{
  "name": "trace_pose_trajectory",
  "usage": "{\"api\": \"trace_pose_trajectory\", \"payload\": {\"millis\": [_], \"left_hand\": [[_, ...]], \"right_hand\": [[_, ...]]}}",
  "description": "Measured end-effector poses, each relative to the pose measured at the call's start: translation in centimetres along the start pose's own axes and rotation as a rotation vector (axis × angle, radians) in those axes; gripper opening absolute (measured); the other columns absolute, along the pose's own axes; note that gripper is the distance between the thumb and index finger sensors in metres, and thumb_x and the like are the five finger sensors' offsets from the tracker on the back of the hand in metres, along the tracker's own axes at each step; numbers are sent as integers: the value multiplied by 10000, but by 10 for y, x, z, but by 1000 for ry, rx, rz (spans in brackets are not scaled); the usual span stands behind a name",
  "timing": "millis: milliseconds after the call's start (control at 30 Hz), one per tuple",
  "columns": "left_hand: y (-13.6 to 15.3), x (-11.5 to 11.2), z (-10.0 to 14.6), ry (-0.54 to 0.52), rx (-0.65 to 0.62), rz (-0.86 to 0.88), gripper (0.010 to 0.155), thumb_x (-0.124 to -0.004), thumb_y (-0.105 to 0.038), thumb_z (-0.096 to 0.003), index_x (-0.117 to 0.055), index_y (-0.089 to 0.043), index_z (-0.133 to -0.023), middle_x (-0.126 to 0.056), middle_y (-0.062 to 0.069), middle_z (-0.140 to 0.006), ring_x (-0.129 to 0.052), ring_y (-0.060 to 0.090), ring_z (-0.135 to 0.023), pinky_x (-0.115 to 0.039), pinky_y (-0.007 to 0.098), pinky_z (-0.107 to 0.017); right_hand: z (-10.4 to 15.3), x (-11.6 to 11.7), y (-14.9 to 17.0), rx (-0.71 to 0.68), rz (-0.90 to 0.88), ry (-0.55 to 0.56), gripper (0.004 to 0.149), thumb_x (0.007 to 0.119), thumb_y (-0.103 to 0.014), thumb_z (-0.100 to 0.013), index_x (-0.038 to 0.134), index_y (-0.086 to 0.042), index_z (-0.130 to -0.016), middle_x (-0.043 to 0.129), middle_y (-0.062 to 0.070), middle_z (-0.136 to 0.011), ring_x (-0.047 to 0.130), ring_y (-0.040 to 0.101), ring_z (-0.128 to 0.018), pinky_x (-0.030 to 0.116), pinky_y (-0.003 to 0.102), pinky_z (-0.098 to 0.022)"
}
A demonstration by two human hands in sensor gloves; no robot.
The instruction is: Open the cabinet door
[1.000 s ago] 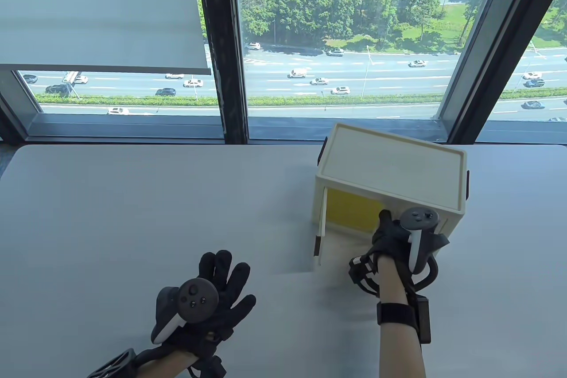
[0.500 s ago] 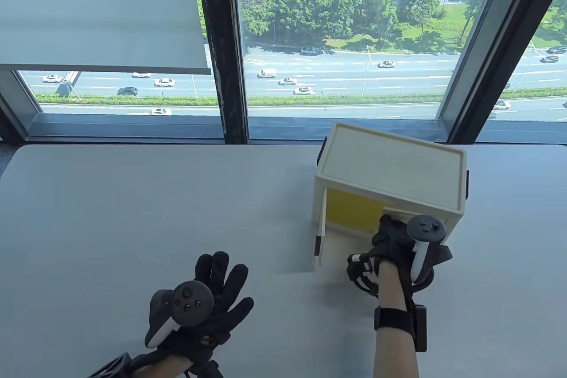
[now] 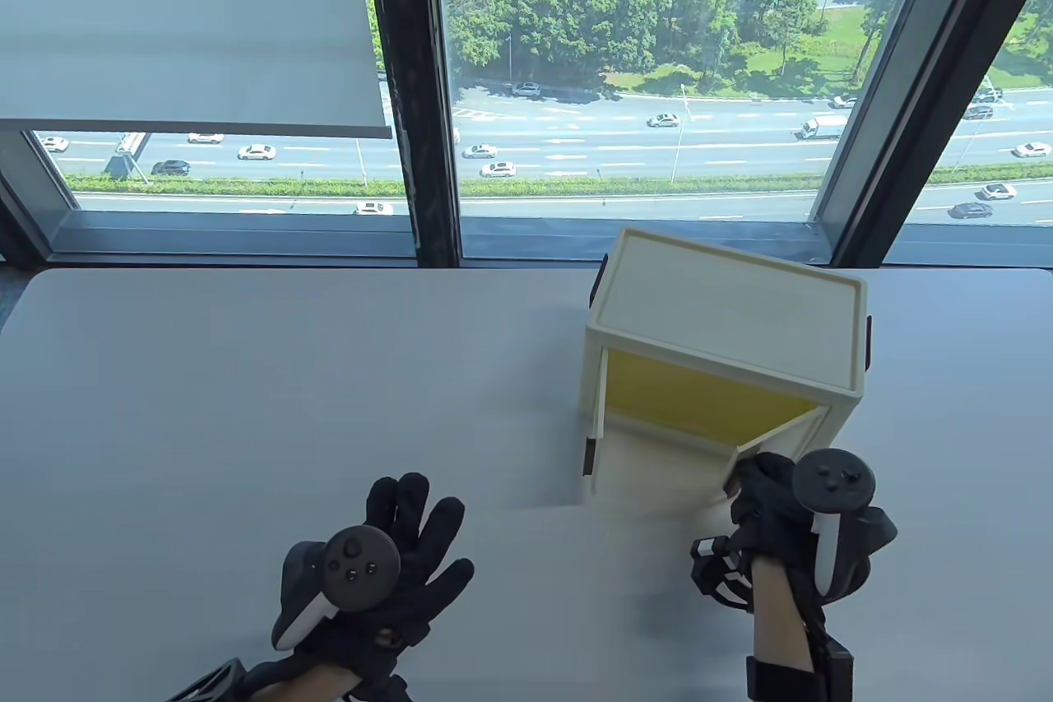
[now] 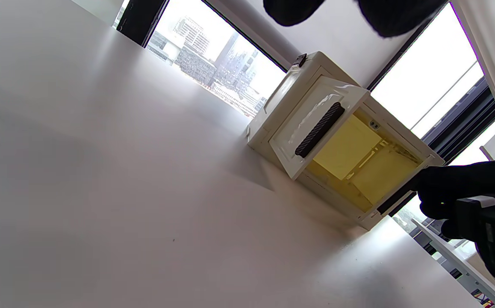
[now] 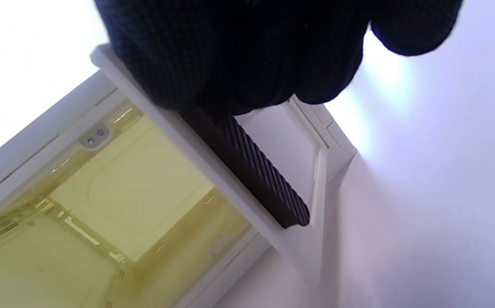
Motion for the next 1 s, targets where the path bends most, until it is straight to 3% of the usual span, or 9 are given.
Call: {"api": "trace_pose_trajectory", "payload": {"millis": [633, 833, 1000], "left_hand": [[-1, -2, 2, 18, 6, -2, 710, -562, -609, -544, -344, -296, -1143, 50, -52, -1140, 168, 239, -1034, -150, 575, -768], [0, -2, 1, 20, 9, 2, 710, -562, -609, -544, -342, -298, -1143, 51, -52, -1140, 169, 237, -1033, -150, 575, -767], [0, -1, 1, 14, 13, 8, 710, -562, -609, -544, -342, -296, -1143, 53, -55, -1139, 171, 235, -1033, -149, 575, -767]], "right_hand": [[25, -39, 5, 9, 193, 270, 381, 852, -302, -466, 900, -199, -830, 882, 63, -769, 856, 337, -768, 643, 581, -563], [45, -53, -13, -117, 145, 379, 405, 825, -311, -483, 864, -192, -868, 857, 72, -801, 831, 349, -792, 629, 586, -568], [64, -39, -34, -281, 146, 349, 405, 791, -340, -500, 847, -227, -885, 852, 45, -833, 820, 335, -831, 614, 577, -582]]}}
Point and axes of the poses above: the tracker on the back of each hand, its own y axis roughly to the little-finger side, its own z axis roughly from the fingertips to the wrist, x = y × z, the point moved 2 cm from there along -z, roughly from the wrist to the fingertips
